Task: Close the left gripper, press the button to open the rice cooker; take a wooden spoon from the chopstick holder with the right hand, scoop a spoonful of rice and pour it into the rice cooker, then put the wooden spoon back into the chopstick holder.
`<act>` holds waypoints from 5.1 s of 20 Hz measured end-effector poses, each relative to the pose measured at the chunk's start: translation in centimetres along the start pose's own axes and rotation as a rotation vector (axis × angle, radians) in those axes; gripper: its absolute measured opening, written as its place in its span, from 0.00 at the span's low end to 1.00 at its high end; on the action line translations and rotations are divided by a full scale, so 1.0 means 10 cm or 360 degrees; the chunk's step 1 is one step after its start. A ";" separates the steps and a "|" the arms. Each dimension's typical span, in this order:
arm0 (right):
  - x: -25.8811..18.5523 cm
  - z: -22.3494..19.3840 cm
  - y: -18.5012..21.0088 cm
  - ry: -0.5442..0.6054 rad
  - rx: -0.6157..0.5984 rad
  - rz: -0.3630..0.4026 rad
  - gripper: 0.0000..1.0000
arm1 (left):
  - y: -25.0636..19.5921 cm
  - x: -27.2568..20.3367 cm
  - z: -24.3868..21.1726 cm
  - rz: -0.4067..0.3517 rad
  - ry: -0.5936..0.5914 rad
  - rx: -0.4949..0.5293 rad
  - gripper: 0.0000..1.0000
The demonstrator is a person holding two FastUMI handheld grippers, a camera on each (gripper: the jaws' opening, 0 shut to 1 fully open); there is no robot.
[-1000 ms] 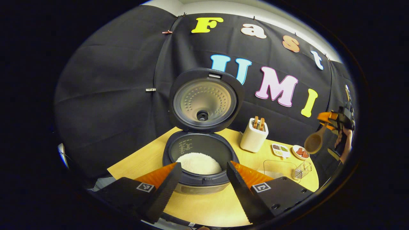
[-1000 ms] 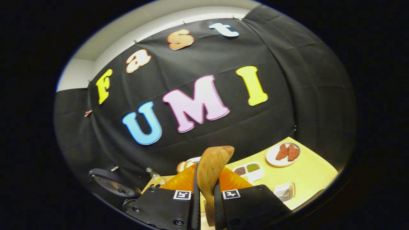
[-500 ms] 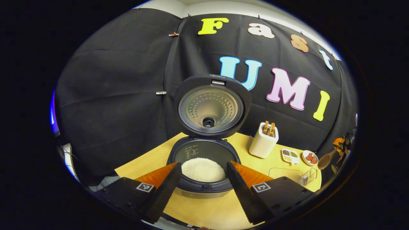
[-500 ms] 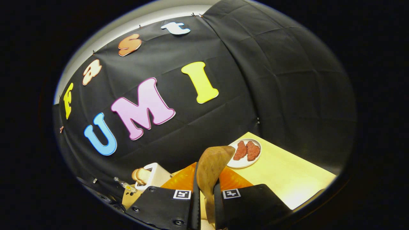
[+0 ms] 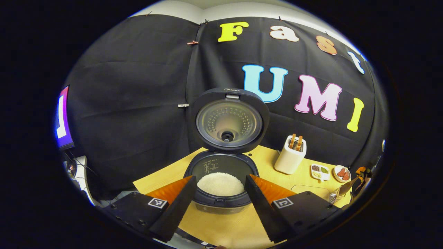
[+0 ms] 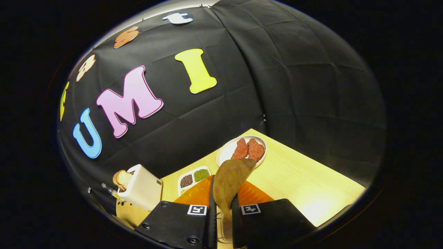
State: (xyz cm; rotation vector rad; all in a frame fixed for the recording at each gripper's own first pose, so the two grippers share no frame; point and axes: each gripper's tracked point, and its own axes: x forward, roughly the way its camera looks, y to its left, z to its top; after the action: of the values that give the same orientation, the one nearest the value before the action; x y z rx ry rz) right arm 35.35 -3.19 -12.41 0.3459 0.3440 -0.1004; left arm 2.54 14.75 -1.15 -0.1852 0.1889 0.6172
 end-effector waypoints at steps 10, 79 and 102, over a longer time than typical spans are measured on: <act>0.11 -0.41 0.02 0.0121 0.0032 0.0006 0.24 | 0.00 0.07 0.90 0.0022 -0.0335 0.0042 0.95; -2.33 -0.43 1.16 -0.0094 -0.0773 0.0523 0.99 | -0.17 0.56 -0.22 -0.0425 -0.0064 0.0263 0.95; -3.24 0.35 0.21 -0.0381 -0.0606 0.0522 0.98 | -0.90 -1.55 0.21 -0.0597 -0.0366 0.0305 0.95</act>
State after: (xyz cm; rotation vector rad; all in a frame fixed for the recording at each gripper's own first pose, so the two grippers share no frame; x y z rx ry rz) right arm 6.38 -1.22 2.57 0.0081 0.0620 0.2426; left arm -4.33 -0.61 5.49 0.0372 -0.0114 0.2412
